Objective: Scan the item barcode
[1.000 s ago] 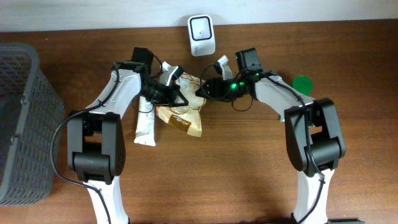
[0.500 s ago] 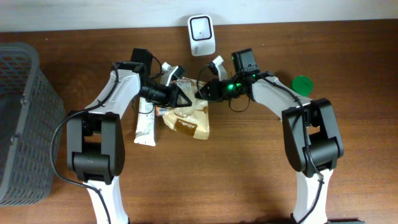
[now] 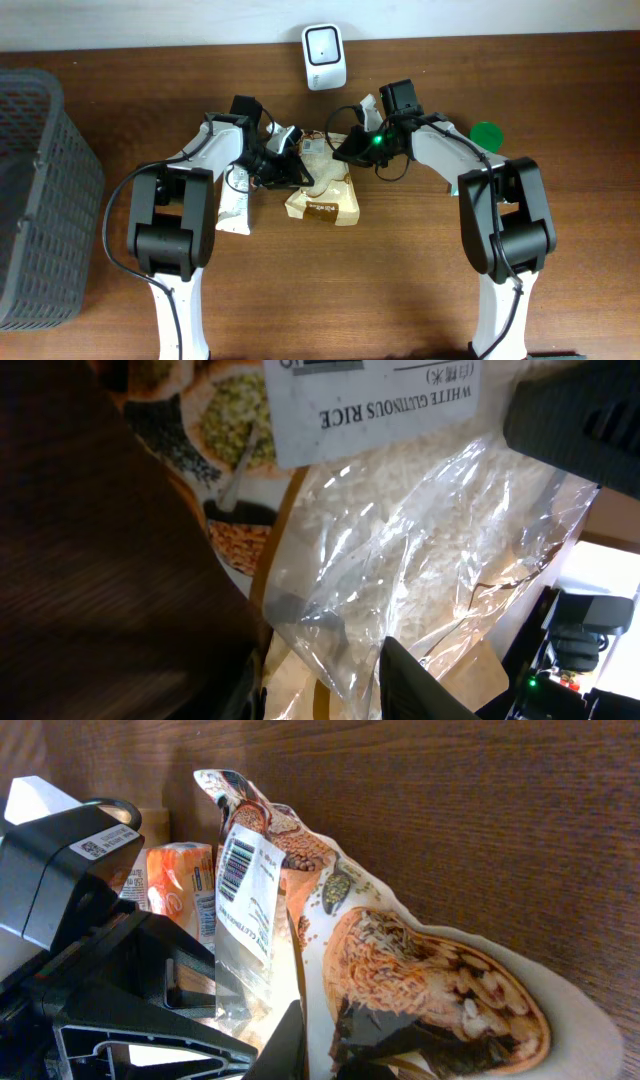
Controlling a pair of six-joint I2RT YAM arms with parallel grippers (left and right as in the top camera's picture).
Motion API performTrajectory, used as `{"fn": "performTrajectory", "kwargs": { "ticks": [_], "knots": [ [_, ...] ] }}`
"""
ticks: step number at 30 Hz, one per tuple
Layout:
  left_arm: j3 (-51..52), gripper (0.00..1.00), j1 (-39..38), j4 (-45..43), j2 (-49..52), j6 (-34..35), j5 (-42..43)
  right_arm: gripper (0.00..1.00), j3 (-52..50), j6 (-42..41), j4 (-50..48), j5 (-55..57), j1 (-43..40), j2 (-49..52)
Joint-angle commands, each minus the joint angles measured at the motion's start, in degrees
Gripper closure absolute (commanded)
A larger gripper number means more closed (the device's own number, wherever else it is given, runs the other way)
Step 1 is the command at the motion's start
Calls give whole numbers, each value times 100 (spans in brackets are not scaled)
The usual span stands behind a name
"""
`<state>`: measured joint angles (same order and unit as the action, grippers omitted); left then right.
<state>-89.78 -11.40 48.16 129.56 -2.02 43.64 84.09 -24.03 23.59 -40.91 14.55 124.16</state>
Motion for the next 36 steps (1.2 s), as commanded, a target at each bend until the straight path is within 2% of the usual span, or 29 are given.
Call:
{"fn": "performTrajectory", "kwargs": {
  "ticks": [1, 4, 6, 8, 10, 11, 12, 13, 15, 21, 25, 26, 28, 30, 31, 36],
  "knots": [
    [98, 57, -9, 31, 293, 280, -319, 96, 22, -28, -20, 50, 0, 20],
    [98, 51, -44, -17, 293, 391, 1233, 96, 22, -33, -20, 48, 4, 20],
    [98, 54, -177, -68, 299, 970, 1005, 96, 22, -50, -17, 46, 4, 20],
    [98, 58, -356, -81, 302, 1709, 278, 96, 22, -50, 9, 46, 4, 20],
    [98, 69, -542, -105, 302, 2243, -199, 96, 22, -50, 24, 46, 4, 20],
    [98, 78, -560, -129, 302, 2243, -267, 96, 22, -48, 33, 48, 4, 20],
    [96, 94, -533, -157, 302, 2243, -306, 96, 22, -48, 59, 50, 2, 20],
    [90, 100, -459, -166, 302, 2238, -374, 96, 22, -46, 92, 79, -11, 20],
    [74, 100, -219, -120, 299, 2229, -660, 96, 22, -26, 195, 94, -120, 20],
    [-328, 100, 264, -153, 299, 907, -769, 96, 22, 282, 1088, 46, -671, 20],
    [-817, 100, 232, -232, 299, 498, -815, 95, 22, 595, 1456, 22, -667, 17],
    [-938, 100, 232, -203, 299, 398, -811, 87, 24, 780, 1401, -129, -671, -13],
    [-970, 100, 229, -92, 299, 365, -811, 63, 157, 1355, 1379, -553, -673, -109],
    [-970, 100, 201, 92, 302, 199, -811, 51, 372, 1628, 1419, -634, -656, -125],
    [-970, 100, 136, 254, 302, -48, -809, 48, 411, 1751, 1327, -629, -619, -125],
    [-970, 100, -46, 708, 302, -564, -691, 46, 411, 2063, 1027, -476, -190, -85]
  ]
}}
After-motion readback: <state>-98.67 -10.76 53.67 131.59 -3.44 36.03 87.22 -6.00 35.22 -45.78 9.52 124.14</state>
